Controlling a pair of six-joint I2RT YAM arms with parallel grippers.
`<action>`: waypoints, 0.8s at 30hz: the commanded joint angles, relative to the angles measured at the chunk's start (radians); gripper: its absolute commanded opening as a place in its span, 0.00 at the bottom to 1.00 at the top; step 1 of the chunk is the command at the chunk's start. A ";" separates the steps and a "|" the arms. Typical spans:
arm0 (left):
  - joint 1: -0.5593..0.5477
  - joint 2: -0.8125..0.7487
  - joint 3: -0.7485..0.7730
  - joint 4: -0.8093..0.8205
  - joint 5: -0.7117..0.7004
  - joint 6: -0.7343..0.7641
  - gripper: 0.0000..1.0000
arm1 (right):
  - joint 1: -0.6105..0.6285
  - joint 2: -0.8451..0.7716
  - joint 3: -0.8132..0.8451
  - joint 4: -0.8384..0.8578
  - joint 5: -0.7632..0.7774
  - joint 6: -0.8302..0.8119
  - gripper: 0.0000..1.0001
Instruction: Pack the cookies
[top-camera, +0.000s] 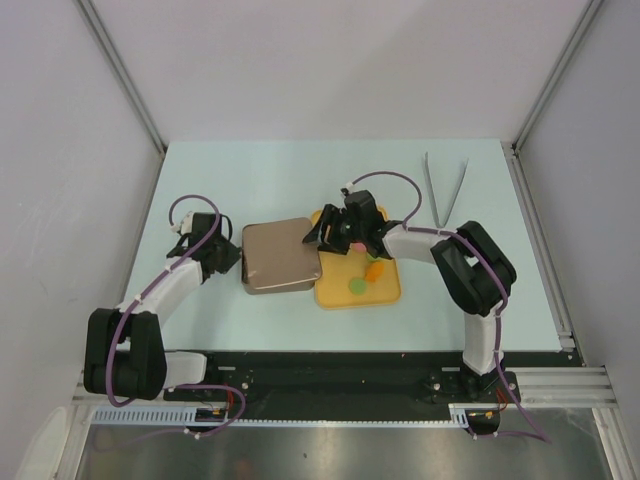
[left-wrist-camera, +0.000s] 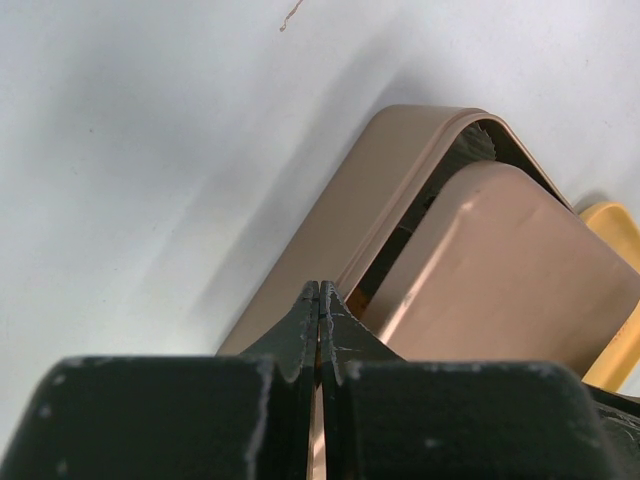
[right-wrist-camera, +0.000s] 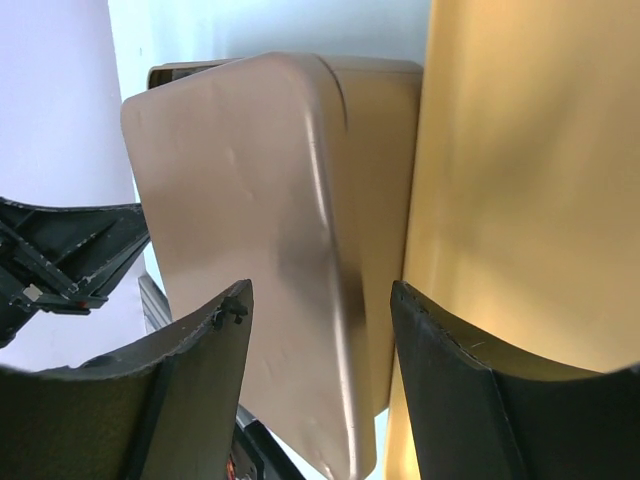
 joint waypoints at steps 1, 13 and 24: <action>-0.016 -0.007 0.011 0.031 0.046 -0.017 0.00 | -0.014 0.005 0.036 -0.012 -0.002 -0.022 0.63; -0.014 -0.007 0.007 0.035 0.046 -0.017 0.00 | -0.015 -0.047 0.024 -0.039 0.024 -0.045 0.63; -0.014 -0.015 0.010 0.028 0.043 -0.013 0.00 | -0.027 -0.101 0.016 -0.050 0.042 -0.057 0.63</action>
